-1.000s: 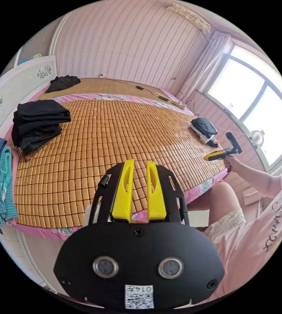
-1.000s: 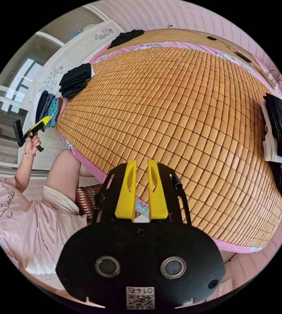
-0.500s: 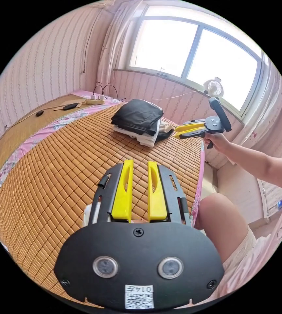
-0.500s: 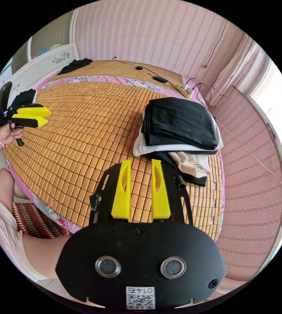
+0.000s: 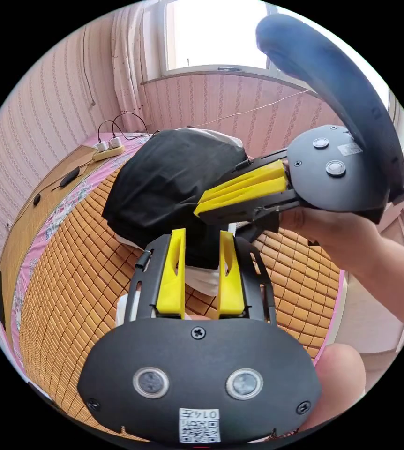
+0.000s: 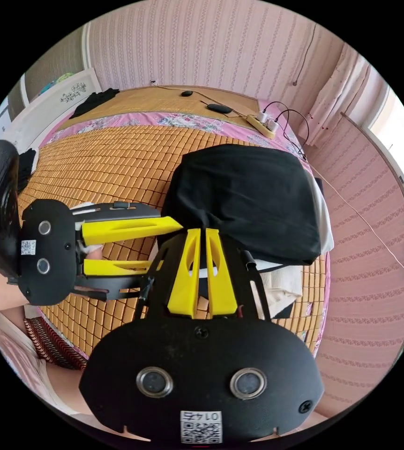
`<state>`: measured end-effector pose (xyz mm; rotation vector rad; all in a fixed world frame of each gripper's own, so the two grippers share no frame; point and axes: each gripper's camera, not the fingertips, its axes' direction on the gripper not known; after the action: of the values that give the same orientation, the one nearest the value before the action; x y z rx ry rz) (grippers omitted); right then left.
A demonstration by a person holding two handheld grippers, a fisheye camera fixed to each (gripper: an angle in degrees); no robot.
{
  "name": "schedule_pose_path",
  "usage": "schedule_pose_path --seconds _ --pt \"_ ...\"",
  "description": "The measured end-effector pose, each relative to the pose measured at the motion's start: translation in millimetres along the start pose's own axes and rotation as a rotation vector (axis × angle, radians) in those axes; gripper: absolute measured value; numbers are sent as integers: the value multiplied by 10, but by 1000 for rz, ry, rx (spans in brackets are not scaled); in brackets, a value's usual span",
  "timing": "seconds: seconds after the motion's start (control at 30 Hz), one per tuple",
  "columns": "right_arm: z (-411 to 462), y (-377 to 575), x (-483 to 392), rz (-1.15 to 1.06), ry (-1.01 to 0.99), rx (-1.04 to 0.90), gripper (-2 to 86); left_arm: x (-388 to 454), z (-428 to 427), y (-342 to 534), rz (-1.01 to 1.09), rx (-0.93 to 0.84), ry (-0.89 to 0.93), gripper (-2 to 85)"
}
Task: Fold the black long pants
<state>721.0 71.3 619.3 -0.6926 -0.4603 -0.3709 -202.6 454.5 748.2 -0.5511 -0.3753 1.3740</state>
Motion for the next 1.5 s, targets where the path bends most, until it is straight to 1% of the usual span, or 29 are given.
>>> schedule_pose_path --seconds 0.07,0.13,0.17,0.23,0.27,0.33,0.37,0.43,0.47,0.53,0.57,0.63,0.73,0.77,0.83,0.87,0.93,0.97,1.03,1.07,1.13,1.17,1.23,1.27,1.3,1.37,1.43,1.47,1.5 --pt "-204 70 64 7 -55 48 13 29 -101 -44 -22 29 -14 100" --pt "-590 133 31 -33 -111 137 9 62 -417 -35 -29 139 -30 78" --pt "-691 139 -2 -46 -114 154 9 69 -523 -18 -31 174 -42 73" --pt "-1106 141 -227 -118 -111 221 7 66 -1001 111 -51 280 -103 56" --pt "-1210 137 -303 -139 -109 236 7 57 -1141 162 -56 299 -119 50" --pt "-1628 116 -657 -223 -146 307 5 -29 -1753 483 -101 393 -171 27" --pt "-1732 107 -757 -245 -164 324 5 -57 -1915 589 -108 420 -184 21" --pt "-2137 70 -1218 -332 -241 394 4 -182 -2578 1044 -130 515 -244 9" --pt "-2235 62 -1348 -352 -260 413 4 -214 -2753 1161 -136 534 -260 7" --pt "-2631 60 -1908 -418 -319 516 4 -342 -3482 1623 -169 599 -325 0" --pt "-2728 63 -2054 -431 -326 544 4 -375 -3663 1730 -177 610 -335 0" --pt "-3114 112 -2605 -474 -357 673 4 -470 -4386 2141 -202 676 -397 -3" --pt "-3552 206 -3149 -489 -395 827 4 -488 -5152 2539 -145 738 -506 -4" --pt "-3610 220 -3229 -477 -402 844 4 -496 -5264 2588 -130 730 -519 -4" --pt "-3674 265 -3426 -393 -450 867 3 -554 -5527 2725 -89 653 -541 -5" --pt "-3642 279 -3449 -370 -466 862 3 -570 -5536 2750 -76 624 -540 -5" --pt "-3338 364 -3488 -287 -502 791 2 -662 -5347 2889 -44 472 -459 -5" --pt "-3222 395 -3492 -270 -504 764 2 -680 -5244 2941 -34 434 -438 -5" --pt "-2632 555 -3499 -202 -501 616 1 -740 -4674 3265 -29 322 -344 2" --pt "-2457 600 -3493 -173 -497 570 1 -757 -4503 3373 -42 296 -303 5" --pt "-1710 830 -3472 -86 -460 348 3 -830 -3825 3901 -156 167 -83 22" --pt "-1536 908 -3465 -74 -446 302 4 -848 -3679 4057 -203 128 -29 26" --pt "-987 1219 -3473 -62 -334 111 11 -882 -3334 4754 -361 20 141 37" --pt "-886 1277 -3490 -67 -312 64 13 -892 -3313 4940 -403 14 165 38" --pt "-733 1364 -3558 -104 -291 -4 24 -924 -3342 5308 -487 12 185 39" --pt "-587 1396 -3751 -191 -303 -67 45 -1012 -3506 5817 -610 25 150 40" --pt "-462 1282 -4156 -324 -314 -101 77 -1216 -3820 6443 -784 18 -4 40" --pt "-434 1236 -4279 -359 -318 -105 83 -1277 -3896 6586 -828 9 -52 40" --pt "-381 1139 -4530 -426 -331 -103 93 -1404 -4024 6847 -903 -21 -146 41"
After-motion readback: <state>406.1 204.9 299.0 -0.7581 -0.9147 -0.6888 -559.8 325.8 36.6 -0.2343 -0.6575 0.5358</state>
